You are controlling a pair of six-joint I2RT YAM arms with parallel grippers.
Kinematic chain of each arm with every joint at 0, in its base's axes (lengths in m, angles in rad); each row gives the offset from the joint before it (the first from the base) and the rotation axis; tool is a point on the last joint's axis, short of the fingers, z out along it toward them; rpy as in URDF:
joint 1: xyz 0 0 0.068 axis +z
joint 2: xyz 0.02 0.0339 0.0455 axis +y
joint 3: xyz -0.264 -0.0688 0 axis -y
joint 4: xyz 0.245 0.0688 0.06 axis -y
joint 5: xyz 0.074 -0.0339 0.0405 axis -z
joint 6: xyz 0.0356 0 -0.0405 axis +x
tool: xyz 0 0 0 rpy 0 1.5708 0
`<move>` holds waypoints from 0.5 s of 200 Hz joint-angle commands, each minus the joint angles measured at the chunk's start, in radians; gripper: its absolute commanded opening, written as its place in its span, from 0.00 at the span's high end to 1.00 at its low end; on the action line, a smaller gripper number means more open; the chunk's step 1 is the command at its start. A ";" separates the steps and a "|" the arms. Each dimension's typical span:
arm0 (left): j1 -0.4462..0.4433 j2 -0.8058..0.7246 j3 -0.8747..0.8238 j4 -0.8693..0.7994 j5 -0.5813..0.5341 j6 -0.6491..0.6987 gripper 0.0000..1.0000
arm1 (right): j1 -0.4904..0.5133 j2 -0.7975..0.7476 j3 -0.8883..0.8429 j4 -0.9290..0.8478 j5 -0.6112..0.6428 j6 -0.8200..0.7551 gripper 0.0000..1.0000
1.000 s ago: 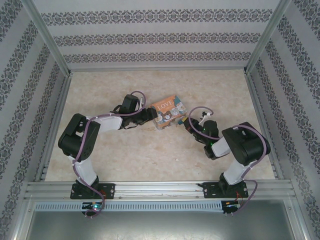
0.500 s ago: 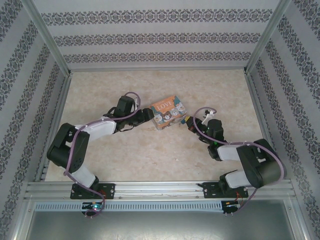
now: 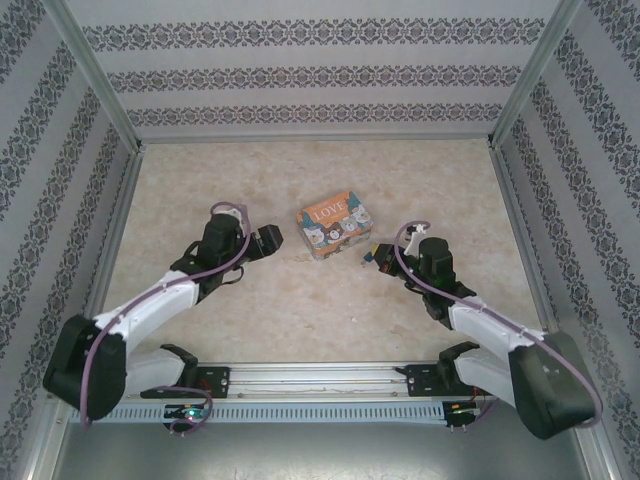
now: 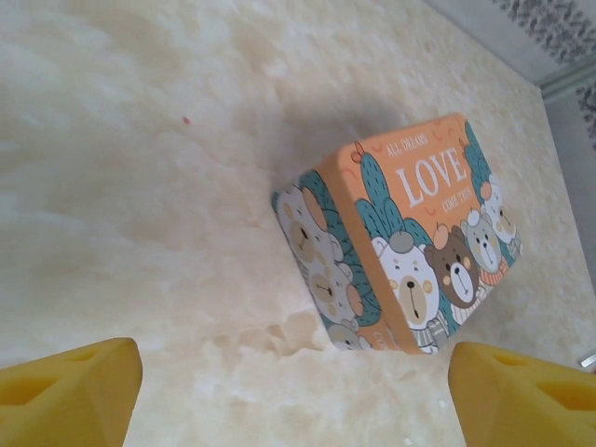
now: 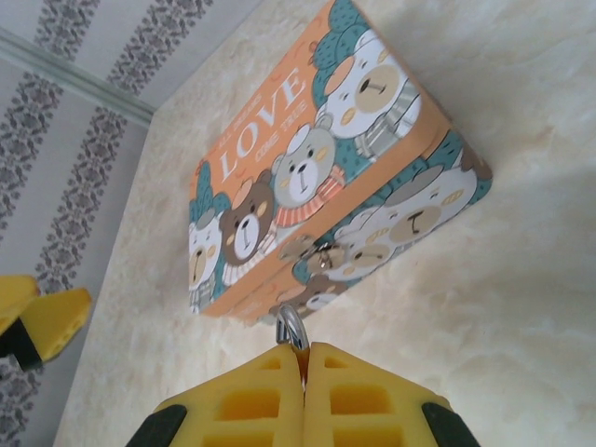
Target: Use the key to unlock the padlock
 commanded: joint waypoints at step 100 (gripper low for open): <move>0.017 -0.378 -0.094 -0.147 -0.233 0.258 0.01 | 0.254 -0.045 0.182 -0.558 -0.011 -0.133 1.00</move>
